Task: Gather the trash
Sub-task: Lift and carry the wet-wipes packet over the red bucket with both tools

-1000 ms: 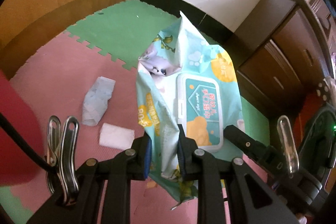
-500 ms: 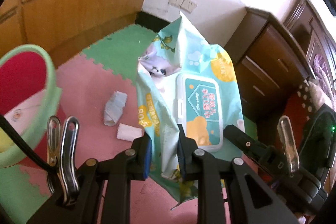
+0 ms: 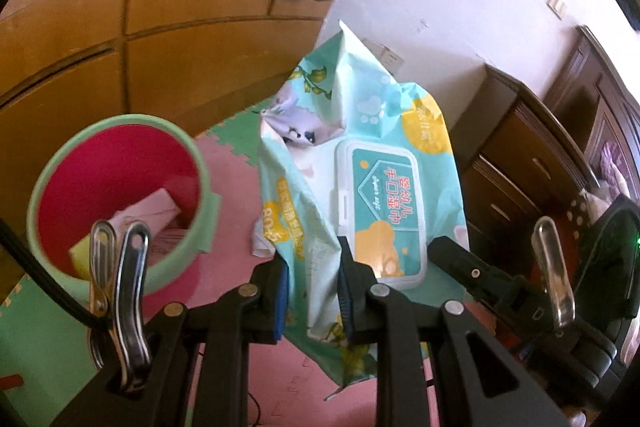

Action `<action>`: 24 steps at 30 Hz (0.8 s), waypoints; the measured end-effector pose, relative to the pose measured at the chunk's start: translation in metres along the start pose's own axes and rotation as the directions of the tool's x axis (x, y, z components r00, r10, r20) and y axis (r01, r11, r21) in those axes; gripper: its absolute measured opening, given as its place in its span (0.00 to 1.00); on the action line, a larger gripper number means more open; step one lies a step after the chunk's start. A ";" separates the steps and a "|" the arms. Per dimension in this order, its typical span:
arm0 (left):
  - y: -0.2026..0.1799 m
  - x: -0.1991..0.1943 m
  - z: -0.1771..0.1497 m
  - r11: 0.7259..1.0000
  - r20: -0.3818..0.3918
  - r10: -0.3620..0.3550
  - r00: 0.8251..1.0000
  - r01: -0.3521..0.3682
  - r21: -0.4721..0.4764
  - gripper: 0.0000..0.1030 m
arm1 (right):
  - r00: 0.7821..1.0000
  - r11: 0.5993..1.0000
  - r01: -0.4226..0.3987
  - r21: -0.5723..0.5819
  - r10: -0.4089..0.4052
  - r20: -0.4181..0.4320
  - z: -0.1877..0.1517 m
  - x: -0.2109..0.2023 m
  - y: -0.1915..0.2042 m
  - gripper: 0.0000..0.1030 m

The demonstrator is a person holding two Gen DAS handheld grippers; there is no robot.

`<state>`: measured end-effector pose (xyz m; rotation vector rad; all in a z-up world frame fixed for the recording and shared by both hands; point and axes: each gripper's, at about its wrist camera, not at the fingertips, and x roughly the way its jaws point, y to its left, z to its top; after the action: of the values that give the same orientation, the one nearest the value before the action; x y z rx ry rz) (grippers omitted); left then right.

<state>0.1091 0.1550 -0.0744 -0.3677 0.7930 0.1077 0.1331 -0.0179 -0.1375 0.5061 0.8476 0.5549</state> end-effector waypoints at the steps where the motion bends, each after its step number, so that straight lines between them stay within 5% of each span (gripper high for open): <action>1: 0.004 -0.003 0.000 1.000 0.005 0.007 1.000 -0.007 -0.008 0.20 | 1.000 1.000 -0.006 -0.008 0.006 -0.006 -0.001 0.002 0.006 0.17; 11: 0.066 -0.025 0.006 0.987 0.041 0.112 0.993 -0.107 -0.120 0.20 | 0.993 0.993 -0.077 -0.088 0.068 -0.096 -0.011 0.047 0.062 0.17; 24: 0.147 -0.008 0.009 0.947 -0.010 0.212 0.977 -0.207 -0.244 0.20 | 0.969 0.979 -0.129 -0.156 0.091 -0.230 -0.032 0.131 0.106 0.17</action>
<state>0.0759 0.2955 -0.1043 -0.5136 0.8027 0.4103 0.1517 0.1502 -0.1624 0.3396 0.9787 0.7903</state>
